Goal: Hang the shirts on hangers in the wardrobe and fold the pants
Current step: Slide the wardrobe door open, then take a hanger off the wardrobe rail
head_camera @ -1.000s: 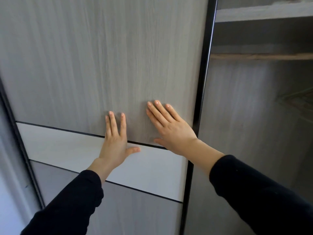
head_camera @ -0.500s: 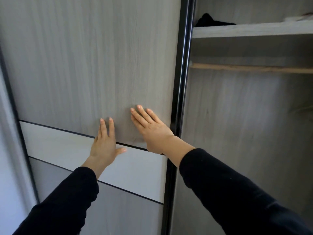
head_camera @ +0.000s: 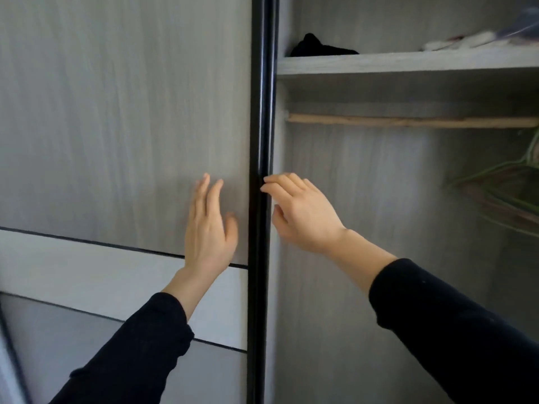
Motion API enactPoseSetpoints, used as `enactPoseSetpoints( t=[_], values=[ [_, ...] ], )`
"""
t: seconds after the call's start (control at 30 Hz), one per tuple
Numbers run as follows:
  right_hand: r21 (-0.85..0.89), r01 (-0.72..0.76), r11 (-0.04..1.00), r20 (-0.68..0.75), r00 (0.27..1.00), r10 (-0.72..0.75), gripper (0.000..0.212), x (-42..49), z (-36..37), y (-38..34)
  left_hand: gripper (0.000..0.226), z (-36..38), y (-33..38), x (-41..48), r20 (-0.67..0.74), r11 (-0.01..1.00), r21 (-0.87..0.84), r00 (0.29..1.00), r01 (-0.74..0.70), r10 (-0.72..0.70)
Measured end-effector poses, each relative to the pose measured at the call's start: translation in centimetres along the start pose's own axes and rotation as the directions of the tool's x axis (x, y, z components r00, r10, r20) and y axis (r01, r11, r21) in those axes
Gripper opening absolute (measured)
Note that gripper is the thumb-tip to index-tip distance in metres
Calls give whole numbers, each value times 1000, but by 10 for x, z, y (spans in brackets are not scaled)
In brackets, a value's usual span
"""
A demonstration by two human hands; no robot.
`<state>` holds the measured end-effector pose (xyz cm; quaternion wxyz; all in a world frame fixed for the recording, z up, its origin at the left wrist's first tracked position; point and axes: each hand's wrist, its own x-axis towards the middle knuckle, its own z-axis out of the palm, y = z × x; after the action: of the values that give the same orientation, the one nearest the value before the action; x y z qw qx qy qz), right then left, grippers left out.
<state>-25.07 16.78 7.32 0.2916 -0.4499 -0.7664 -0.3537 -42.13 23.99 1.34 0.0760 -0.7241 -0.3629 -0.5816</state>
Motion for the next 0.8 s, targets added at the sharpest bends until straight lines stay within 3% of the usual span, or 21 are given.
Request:
enactPoseSetpoints(
  t=[0.1, 0.3, 0.37, 0.5, 0.67, 0.8],
  values=[
    [-66, -150, 986, 13, 988, 151, 36, -35, -29, 51, 54, 44, 56, 9, -11, 996, -9, 996, -92, 92],
    [-294, -322, 900, 135, 918, 372, 35, -122, -76, 158, 69, 110, 126, 32, -206, 966, 7, 946, 258, -251],
    [-362, -345, 866, 157, 893, 421, 38, -145, -87, 193, 77, 127, 140, 40, -257, 983, 0, 950, 184, -178],
    [-445, -394, 805, 155, 851, 502, 40, -173, -108, 257, 81, 179, 197, 48, -92, 994, 23, 990, -108, 110],
    [-521, -427, 739, 116, 823, 557, 27, -187, -130, 323, 73, 262, 278, 66, 135, 991, -46, 982, -126, 131],
    [-643, -396, 656, 109, 800, 590, 24, -187, -145, 367, 74, 311, 322, 96, 235, 951, -13, 923, -309, 303]
  ],
)
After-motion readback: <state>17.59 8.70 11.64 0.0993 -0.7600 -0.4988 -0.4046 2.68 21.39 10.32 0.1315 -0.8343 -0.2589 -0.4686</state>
